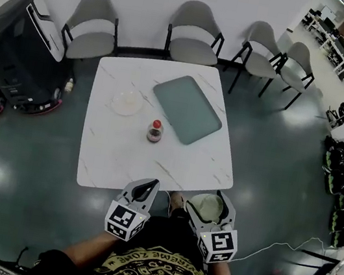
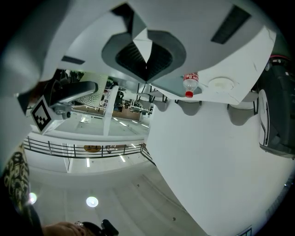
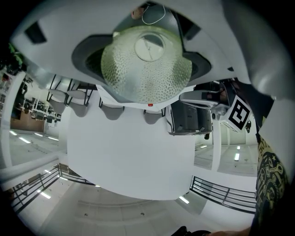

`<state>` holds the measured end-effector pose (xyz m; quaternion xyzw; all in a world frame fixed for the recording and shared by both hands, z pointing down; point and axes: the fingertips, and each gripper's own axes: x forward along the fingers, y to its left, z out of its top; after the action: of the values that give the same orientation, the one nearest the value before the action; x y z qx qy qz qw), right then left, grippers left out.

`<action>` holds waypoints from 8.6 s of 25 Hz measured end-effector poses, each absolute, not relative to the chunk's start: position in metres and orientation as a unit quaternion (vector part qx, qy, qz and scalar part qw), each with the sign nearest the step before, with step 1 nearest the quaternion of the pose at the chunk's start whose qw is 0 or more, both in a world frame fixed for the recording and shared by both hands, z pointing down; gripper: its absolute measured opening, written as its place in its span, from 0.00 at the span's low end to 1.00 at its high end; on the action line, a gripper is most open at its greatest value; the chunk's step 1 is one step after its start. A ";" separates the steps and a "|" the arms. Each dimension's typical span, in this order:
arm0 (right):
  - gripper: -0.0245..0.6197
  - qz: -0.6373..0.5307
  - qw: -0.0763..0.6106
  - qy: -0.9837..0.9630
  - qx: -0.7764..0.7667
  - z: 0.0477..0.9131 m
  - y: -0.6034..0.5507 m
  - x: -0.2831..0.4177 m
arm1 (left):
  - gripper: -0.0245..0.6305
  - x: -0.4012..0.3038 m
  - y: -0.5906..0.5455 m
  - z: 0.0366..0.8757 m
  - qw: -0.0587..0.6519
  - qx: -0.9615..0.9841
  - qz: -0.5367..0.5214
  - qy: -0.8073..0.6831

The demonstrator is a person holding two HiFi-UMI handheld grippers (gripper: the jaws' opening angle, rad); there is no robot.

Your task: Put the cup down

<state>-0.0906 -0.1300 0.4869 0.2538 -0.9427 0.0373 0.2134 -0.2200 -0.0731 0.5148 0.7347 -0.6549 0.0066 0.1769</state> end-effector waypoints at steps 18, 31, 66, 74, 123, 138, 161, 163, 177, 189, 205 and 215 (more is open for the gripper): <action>0.67 0.054 0.214 -0.965 0.143 0.510 -0.253 -0.125 | 0.03 -0.228 -0.169 0.527 0.207 0.669 0.040 -0.713; 0.67 0.016 0.208 -0.975 0.074 0.505 -0.333 -0.162 | 0.03 -0.233 -0.236 0.525 0.205 0.632 0.052 -0.745; 0.67 -0.018 0.246 -0.969 -0.021 0.611 -0.411 -0.286 | 0.03 -0.280 -0.302 0.582 0.239 0.522 0.080 -0.815; 0.67 -0.023 0.255 -0.966 -0.018 0.633 -0.423 -0.295 | 0.03 -0.281 -0.311 0.605 0.255 0.516 0.089 -0.813; 0.72 -0.007 0.251 -0.968 0.003 0.636 -0.419 -0.285 | 0.03 -0.269 -0.294 0.594 0.254 0.551 0.066 -0.792; 0.67 0.027 0.190 -0.974 0.119 0.548 -0.356 -0.175 | 0.03 -0.227 -0.226 0.547 0.214 0.615 0.048 -0.757; 0.05 -0.001 0.202 -0.966 0.160 0.497 -0.185 -0.107 | 0.03 -0.194 -0.081 0.520 0.179 0.651 -0.015 -0.737; 0.05 -0.005 0.203 -0.967 0.155 0.491 -0.178 -0.106 | 0.03 -0.188 -0.075 0.515 0.175 0.656 -0.019 -0.734; 0.05 0.001 0.177 -0.975 0.132 0.469 -0.162 -0.048 | 0.03 -0.119 -0.078 0.507 0.172 0.678 0.000 -0.715; 0.05 0.052 0.171 -0.982 0.053 0.494 -0.173 0.027 | 0.03 -0.055 -0.085 0.496 0.188 0.592 0.021 -0.783; 0.05 0.073 0.163 -0.980 0.092 0.508 -0.102 0.062 | 0.03 -0.035 -0.027 0.497 0.164 0.626 0.044 -0.761; 0.05 0.083 0.190 -0.968 0.146 0.524 -0.033 0.065 | 0.03 -0.037 0.031 0.525 0.186 0.664 0.043 -0.723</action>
<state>0.0650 -0.0331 0.5240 0.1455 -0.9675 0.0826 0.1895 -0.0369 0.0312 0.5249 0.6640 -0.7229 0.0426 0.1863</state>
